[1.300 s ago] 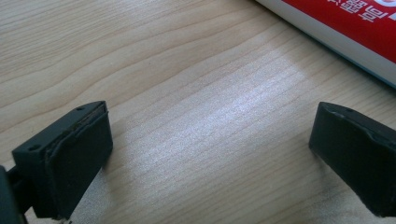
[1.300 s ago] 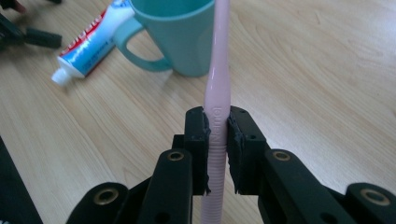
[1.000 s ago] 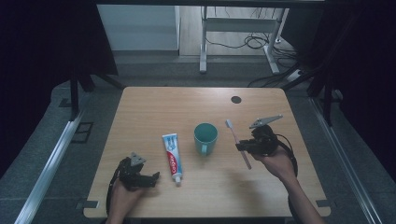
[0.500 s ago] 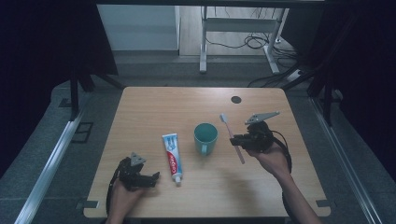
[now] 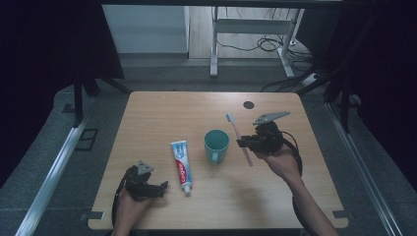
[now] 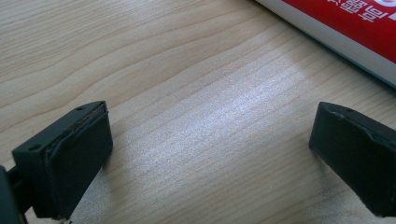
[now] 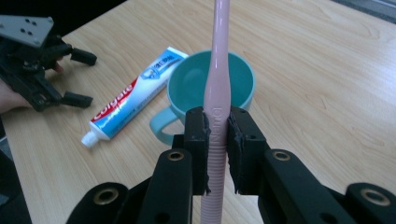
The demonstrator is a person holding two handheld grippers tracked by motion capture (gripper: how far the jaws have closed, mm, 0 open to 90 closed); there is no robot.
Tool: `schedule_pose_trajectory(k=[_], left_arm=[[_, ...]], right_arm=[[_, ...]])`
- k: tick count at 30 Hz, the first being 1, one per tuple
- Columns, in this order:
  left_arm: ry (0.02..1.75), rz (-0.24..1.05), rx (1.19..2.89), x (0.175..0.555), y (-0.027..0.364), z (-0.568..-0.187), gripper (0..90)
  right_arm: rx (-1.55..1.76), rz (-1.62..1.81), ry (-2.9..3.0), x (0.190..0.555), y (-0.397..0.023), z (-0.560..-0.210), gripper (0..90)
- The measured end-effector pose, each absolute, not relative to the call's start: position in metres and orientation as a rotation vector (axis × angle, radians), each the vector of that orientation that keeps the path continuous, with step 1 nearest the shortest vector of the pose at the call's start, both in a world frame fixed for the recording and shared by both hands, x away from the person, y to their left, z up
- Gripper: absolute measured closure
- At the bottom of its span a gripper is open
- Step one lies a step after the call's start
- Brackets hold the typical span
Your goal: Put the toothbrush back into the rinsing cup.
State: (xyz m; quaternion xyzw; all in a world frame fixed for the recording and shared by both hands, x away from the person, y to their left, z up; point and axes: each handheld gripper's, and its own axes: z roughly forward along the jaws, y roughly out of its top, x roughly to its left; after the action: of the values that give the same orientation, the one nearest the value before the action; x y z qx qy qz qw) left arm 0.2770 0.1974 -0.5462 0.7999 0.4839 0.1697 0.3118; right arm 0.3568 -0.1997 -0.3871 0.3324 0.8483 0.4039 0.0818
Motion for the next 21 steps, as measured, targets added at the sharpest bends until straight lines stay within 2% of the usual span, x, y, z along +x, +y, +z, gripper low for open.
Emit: schedule_pose_trajectory(k=[21], left_arm=[[1.278, 0.448, 2.110, 0.277, 0.197, -0.546, 0.0]], right_arm=[[0.960, 1.280, 2.471, 0.378, -0.174, -0.375, 78.3]])
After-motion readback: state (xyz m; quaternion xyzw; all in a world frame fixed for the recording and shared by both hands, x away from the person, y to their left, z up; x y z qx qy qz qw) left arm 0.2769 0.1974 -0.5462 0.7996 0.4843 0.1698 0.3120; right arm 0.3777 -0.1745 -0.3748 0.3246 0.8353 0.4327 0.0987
